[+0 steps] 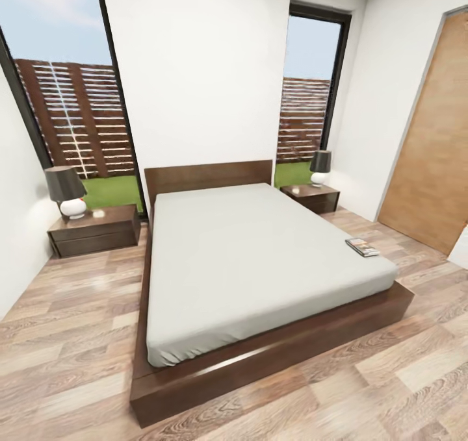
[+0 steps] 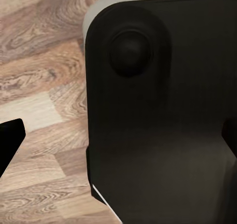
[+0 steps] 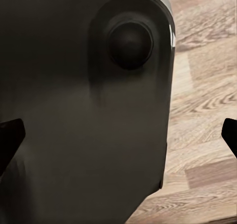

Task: In the bedroom, move the book from the bed onto either nightstand, and place the two sandals side by side next to the bed.

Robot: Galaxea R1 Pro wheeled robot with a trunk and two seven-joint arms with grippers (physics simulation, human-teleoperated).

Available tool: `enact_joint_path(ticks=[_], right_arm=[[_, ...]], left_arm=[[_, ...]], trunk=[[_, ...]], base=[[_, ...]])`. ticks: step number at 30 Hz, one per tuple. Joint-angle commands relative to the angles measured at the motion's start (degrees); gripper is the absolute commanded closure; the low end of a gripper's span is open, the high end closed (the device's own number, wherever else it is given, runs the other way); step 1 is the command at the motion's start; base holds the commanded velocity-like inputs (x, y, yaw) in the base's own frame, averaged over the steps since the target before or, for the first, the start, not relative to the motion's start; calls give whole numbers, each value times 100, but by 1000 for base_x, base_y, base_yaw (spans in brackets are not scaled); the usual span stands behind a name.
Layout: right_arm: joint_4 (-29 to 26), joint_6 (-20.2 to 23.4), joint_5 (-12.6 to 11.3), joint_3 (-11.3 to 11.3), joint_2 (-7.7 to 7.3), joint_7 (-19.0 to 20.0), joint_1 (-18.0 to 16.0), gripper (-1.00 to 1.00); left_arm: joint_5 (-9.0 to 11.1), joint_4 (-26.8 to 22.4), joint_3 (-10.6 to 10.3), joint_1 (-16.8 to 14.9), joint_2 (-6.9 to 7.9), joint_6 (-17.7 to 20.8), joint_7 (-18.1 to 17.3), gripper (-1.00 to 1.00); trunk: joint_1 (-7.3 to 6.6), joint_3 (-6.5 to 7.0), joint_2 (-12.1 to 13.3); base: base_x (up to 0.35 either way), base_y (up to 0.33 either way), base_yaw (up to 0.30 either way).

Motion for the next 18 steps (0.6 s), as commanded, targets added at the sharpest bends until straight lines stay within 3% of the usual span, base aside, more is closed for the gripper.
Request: enact_joint_path(ticks=[1, 5, 6, 9, 10, 15, 16, 18], right_arm=[[0, -8, -4, 2, 0, -3, -2, -100], [-9, -2, 5, 3, -2, -37, -2, -100], [-430, 204, 59, 10, 1, -95, -9, -100], [-981, 648, 75, 12, 9, -109, -10, -100], [-1846, 1358, 83, 18, 22, -126, -11, -100], [-2777, 2001, 85, 25, 116, -330, -21, -100], [-3334, 2237, 90, 51, 315, -655, -65, -100], [-3606, 2295, 92, 82, 392, -780, -88, -100]], left_arm=[[0, -27, 2, 3, 0, -4, 9, -100], [0, -393, 2, -4, -4, 42, 6, -100], [-18, -891, 7, -91, -63, 284, 29, -100], [-37, -1150, 4, -291, -101, 842, 47, -100], [-59, -1307, -3, -687, -110, 1566, 60, -100], [-55, -1361, -6, -1253, -121, 1947, 100, -100], [-73, -1375, -10, -1681, -158, 2177, 246, -100], [-93, -1380, -17, -1913, -179, 2382, 313, -100]], trunk=[[0, -12, -2], [0, -20, -2], [0, -20, -2], [0, -21, -2], [0, -21, -2], [0, -21, -2], [0, -21, -2], [0, -21, -2]], base=[[0, 0, -176], [0, 0, -247], [0, 0, -276], [0, 0, -278], [0, 0, -280], [0, 0, -280], [0, 0, -280], [0, 0, -280]])
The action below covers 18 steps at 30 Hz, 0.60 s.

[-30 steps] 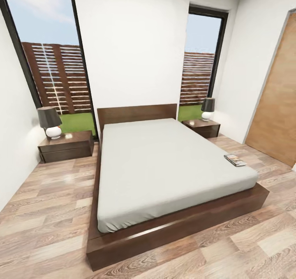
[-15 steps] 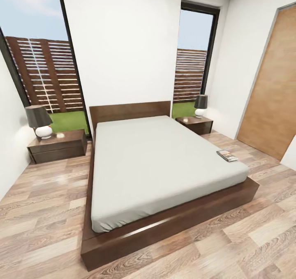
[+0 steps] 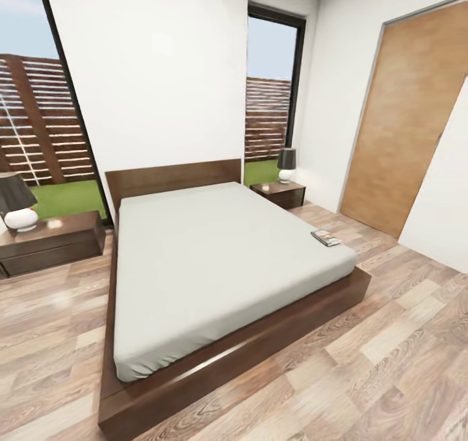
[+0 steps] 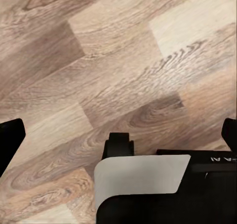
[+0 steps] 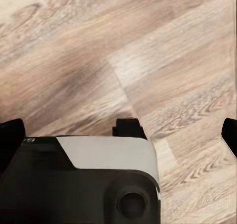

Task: In the bedroom, move the book from the bed onto either nightstand, and place the two sandals side by side next to the bed.

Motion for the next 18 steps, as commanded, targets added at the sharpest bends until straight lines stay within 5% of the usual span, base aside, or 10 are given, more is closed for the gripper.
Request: enact_joint_path(ticks=[1, 2, 9, 18], right_arm=[[-86, 47, 7, 24, 17, -48, -14, -100], [-321, 82, 9, 87, 55, -113, -109, -100], [-505, 97, -1, 147, 79, -155, -349, -100], [-484, -227, -90, 96, 58, 43, -382, -100]], left_arm=[[-19, -15, 0, -68, -4, 115, 32, -100], [-81, -23, -4, -320, -17, 407, 75, -100], [-126, -183, 12, -694, -44, 641, 199, -100], [-46, -232, 54, -751, -275, 197, 251, -100]], trunk=[[0, -6, -3], [0, -6, -3], [0, -6, -3], [0, -6, -3]], base=[[0, 0, -280], [0, 0, -280], [0, 0, -281], [0, 0, -282]])
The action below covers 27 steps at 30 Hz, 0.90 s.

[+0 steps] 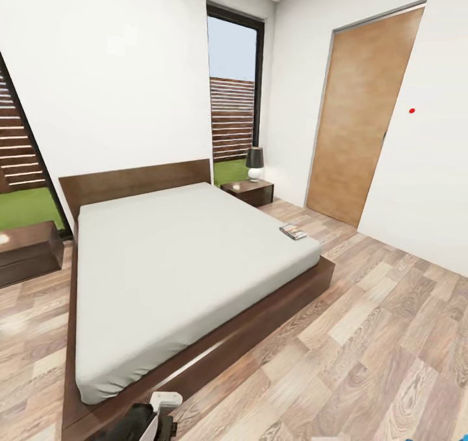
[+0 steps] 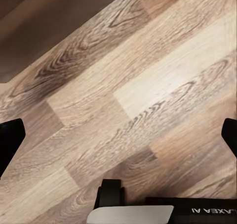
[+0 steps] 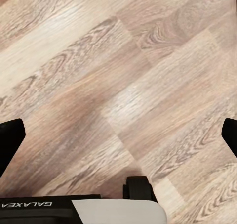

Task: In the bedroom, move the book from the bed onto either nightstand, and place the two sandals side by side next to the bed.

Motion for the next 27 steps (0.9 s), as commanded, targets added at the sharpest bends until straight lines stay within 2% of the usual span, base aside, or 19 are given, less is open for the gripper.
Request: enact_joint_path(ticks=[1, 6, 16, 27], right_arm=[[-7, 3, -4, 14, -2, 0, -3, -100], [-9, -110, -9, 12, -4, 152, -4, -100], [-32, -188, -10, 30, 1, 188, -4, -100], [-53, -205, -10, 37, 13, 223, -4, -100]], left_arm=[[-7, -7, 7, 0, -6, -31, 14, -100], [6, 16, 35, 6, -21, -322, 13, -100], [11, 19, 42, 8, -26, -369, 10, -100], [15, 20, 43, 14, -30, -371, 13, -100]], trunk=[[0, -6, -3], [0, -6, -3], [0, -6, -3], [0, -41, -3]], base=[[0, 0, -283], [0, 0, -283], [0, 0, -281], [0, 0, -115]])
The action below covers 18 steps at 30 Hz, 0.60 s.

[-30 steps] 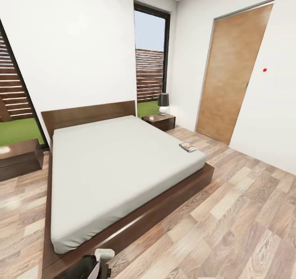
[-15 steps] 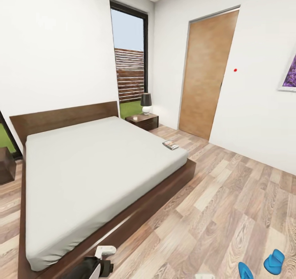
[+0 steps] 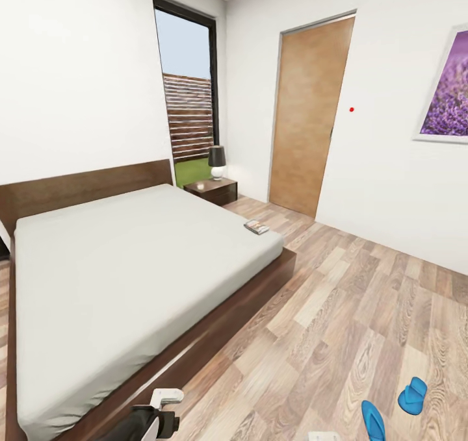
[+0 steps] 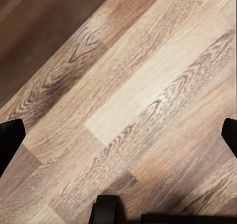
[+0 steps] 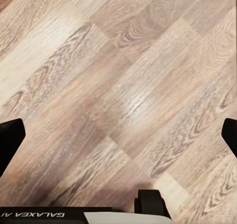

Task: In the bedroom, move the book from the bed onto either nightstand, and place the two sandals side by side next to the bed.

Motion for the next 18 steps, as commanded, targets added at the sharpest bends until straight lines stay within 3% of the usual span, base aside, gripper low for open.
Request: enact_joint_path(ticks=[1, 18], right_arm=[[-6, 35, -3, 19, -4, -34, -2, -100], [10, 34, -3, 28, 3, -26, -2, -100]], left_arm=[[-8, -13, 10, 1, -3, 34, 14, -100], [-3, -13, 10, 3, -4, 34, 15, -100]], trunk=[[0, -14, -3], [0, -125, -3]], base=[[0, 0, -158], [0, 0, -201]])
